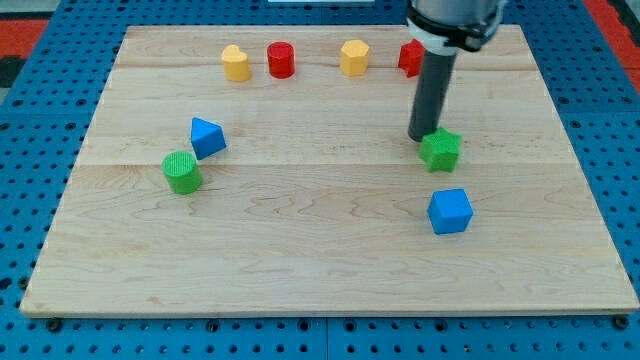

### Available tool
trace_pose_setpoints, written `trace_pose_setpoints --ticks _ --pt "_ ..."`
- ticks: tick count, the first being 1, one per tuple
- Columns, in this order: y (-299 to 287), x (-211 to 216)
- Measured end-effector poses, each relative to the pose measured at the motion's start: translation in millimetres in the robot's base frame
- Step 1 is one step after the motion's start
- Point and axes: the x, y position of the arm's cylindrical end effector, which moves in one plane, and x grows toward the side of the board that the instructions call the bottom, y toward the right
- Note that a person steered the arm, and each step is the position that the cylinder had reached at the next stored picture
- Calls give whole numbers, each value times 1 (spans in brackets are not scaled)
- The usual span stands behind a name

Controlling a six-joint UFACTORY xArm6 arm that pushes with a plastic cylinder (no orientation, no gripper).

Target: Slide the green star closer to the blue cube

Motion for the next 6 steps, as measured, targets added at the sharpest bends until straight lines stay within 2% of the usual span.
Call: trace_pose_setpoints --ticks 1,2,3,4,5,6 --pt "3 5" --pt "70 -28" --pt "117 -21" --pt "103 5" --pt "35 8" --pt "18 16"
